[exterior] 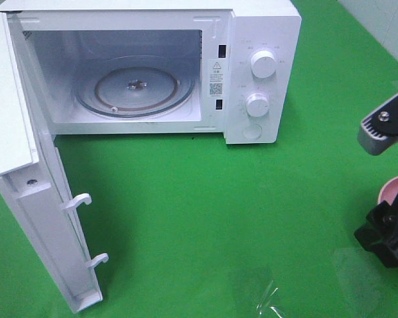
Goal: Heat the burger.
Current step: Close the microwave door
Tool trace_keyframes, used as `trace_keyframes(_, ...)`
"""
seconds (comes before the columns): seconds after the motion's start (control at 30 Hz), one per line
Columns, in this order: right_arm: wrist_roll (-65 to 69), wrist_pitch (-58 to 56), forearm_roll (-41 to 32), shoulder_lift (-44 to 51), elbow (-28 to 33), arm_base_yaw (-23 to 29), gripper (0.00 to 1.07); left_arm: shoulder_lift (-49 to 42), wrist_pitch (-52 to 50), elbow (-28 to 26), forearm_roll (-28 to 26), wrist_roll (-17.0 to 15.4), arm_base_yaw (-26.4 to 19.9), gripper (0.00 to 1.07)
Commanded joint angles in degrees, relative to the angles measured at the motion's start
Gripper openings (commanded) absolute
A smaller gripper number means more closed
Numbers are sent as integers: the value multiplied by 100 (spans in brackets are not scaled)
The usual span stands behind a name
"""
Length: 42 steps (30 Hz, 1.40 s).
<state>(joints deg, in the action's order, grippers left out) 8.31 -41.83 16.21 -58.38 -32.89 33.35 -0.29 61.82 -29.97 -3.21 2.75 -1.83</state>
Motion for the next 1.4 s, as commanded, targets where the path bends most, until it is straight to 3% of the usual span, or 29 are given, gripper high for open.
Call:
trace_keyframes(0.03,-647,-252,-613,596,-34,0,76,-29,-57,17,6,-11,-6,100)
trace_keyframes(0.7,-17,-1341,-985,2922,138,-40,76,-29,-57,17,6,-11,-6,100)
trace_keyframes(0.83,-63,-1318,-1008,3140,344,-338,76,-29,-57,17,6,-11,-6,100)
trace_keyframes(0.9,-292,-1329,-1089,3564,464,-968,76,-29,-57,17,6,-11,-6,100)
trace_keyframes(1.1,-418,-1329,-1146,4429,464,-1788,76,-29,-57,17,6,-11,-6,100)
trace_keyframes(1.4,-424,-1324,-1123,5569,464,-2567,76,-29,-57,17,6,-11,-6,100)
